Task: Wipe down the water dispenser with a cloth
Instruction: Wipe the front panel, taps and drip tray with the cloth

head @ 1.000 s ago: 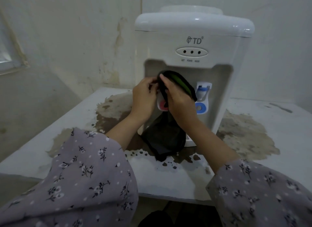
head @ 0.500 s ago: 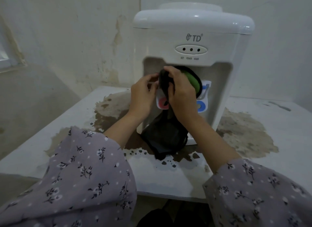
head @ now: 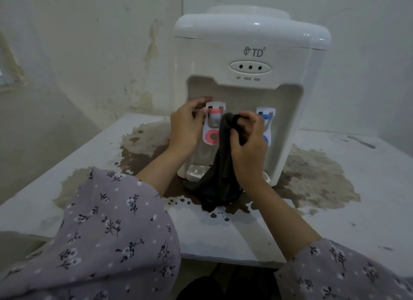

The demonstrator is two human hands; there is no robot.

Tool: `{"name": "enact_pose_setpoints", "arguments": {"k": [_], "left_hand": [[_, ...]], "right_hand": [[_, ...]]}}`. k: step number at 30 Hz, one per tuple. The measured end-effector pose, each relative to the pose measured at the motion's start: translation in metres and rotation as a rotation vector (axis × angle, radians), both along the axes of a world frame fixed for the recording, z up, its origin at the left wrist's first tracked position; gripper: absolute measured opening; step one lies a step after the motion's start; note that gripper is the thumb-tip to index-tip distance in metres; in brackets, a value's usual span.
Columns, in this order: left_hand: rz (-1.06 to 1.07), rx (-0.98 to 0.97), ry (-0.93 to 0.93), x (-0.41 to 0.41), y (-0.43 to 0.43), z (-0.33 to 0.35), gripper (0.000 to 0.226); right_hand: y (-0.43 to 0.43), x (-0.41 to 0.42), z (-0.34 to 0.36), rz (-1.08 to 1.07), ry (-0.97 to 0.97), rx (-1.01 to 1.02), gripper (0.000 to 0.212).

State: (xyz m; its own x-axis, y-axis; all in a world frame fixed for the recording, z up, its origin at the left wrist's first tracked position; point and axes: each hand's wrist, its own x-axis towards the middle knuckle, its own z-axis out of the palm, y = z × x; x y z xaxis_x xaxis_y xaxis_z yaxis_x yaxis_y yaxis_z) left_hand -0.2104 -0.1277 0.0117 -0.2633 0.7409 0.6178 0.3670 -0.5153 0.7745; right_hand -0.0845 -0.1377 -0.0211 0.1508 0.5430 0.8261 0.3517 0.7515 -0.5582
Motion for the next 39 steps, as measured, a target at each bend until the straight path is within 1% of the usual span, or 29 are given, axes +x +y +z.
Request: {"name": "enact_pose_setpoints", "arguments": {"k": [1, 3, 5, 6, 8, 11, 12, 13, 16, 18, 19, 21, 22, 23, 24, 26, 28, 30, 32, 34, 36, 38, 39], "left_hand": [[-0.002, -0.008, -0.011, 0.000, -0.001, 0.000, 0.029], [0.001, -0.028, -0.015, -0.001, -0.003, -0.004, 0.030], [0.009, -0.056, 0.007, 0.000, -0.005, -0.012, 0.031], [0.017, -0.070, 0.025, 0.000, -0.006, -0.016, 0.032], [0.017, -0.090, 0.032, 0.000, -0.009, -0.023, 0.036], [-0.019, -0.124, -0.014, 0.000, -0.012, -0.027, 0.039], [-0.031, -0.141, -0.036, -0.001, -0.012, -0.027, 0.039], [-0.046, -0.155, -0.058, -0.002, -0.013, -0.026, 0.039], [-0.084, -0.188, -0.089, -0.005, -0.015, -0.024, 0.039], [-0.109, -0.212, -0.113, -0.005, -0.015, -0.023, 0.038], [-0.123, -0.225, -0.134, -0.005, -0.015, -0.023, 0.038], [-0.153, -0.261, -0.184, -0.005, -0.016, -0.023, 0.038], [-0.170, -0.279, -0.214, -0.005, -0.016, -0.022, 0.038], [-0.185, -0.295, -0.243, -0.005, -0.017, -0.021, 0.038], [-0.192, -0.308, -0.265, -0.005, -0.018, -0.021, 0.038], [-0.201, -0.327, -0.294, -0.005, -0.019, -0.020, 0.037], [-0.219, -0.337, -0.330, -0.004, -0.020, -0.020, 0.036], [-0.227, -0.350, -0.358, -0.004, -0.020, -0.021, 0.035], [-0.231, -0.366, -0.385, -0.004, -0.020, -0.023, 0.032], [-0.245, -0.377, -0.425, -0.004, -0.021, -0.023, 0.029], [-0.246, -0.383, -0.457, -0.004, -0.021, -0.023, 0.026], [-0.243, -0.395, -0.479, -0.005, -0.020, -0.024, 0.027], [-0.246, -0.406, -0.495, -0.005, -0.019, -0.026, 0.028]], "right_hand": [[0.002, -0.004, 0.003, -0.020, -0.053, 0.069, 0.032], [0.007, -0.008, 0.005, -0.099, -0.206, 0.188, 0.023], [0.012, -0.006, -0.001, -0.164, -0.337, 0.269, 0.030], [0.013, -0.004, -0.009, -0.172, -0.393, 0.285, 0.032], [0.010, -0.003, -0.035, -0.163, -0.488, 0.286, 0.025], [0.009, 0.001, -0.072, -0.085, -0.621, 0.190, 0.027], [0.007, 0.002, -0.076, -0.048, -0.627, 0.166, 0.028], [0.005, 0.004, -0.077, -0.016, -0.584, 0.168, 0.026], [-0.004, 0.010, -0.051, 0.028, -0.342, 0.329, 0.019], [-0.004, 0.011, -0.027, -0.015, -0.278, 0.385, 0.011], [-0.001, 0.009, -0.017, -0.059, -0.266, 0.362, 0.014], [0.009, 0.000, -0.006, -0.135, -0.289, 0.258, 0.020], [0.013, -0.004, -0.007, -0.163, -0.335, 0.236, 0.025], [0.015, -0.009, -0.012, -0.175, -0.402, 0.247, 0.029], [0.016, -0.011, -0.022, -0.169, -0.477, 0.275, 0.029], [0.012, -0.012, -0.041, -0.123, -0.572, 0.299, 0.023], [0.005, -0.006, -0.045, -0.072, -0.558, 0.283, 0.022], [-0.003, -0.002, -0.036, -0.027, -0.464, 0.287, 0.018], [-0.005, -0.001, -0.020, -0.030, -0.364, 0.302, 0.016], [0.000, -0.007, -0.004, -0.024, -0.343, 0.243, 0.018], [0.004, -0.018, 0.004, -0.031, -0.437, 0.189, 0.027], [0.012, -0.024, -0.003, -0.120, -0.576, 0.241, 0.025], [0.013, -0.024, -0.008, -0.138, -0.608, 0.250, 0.027]]}}
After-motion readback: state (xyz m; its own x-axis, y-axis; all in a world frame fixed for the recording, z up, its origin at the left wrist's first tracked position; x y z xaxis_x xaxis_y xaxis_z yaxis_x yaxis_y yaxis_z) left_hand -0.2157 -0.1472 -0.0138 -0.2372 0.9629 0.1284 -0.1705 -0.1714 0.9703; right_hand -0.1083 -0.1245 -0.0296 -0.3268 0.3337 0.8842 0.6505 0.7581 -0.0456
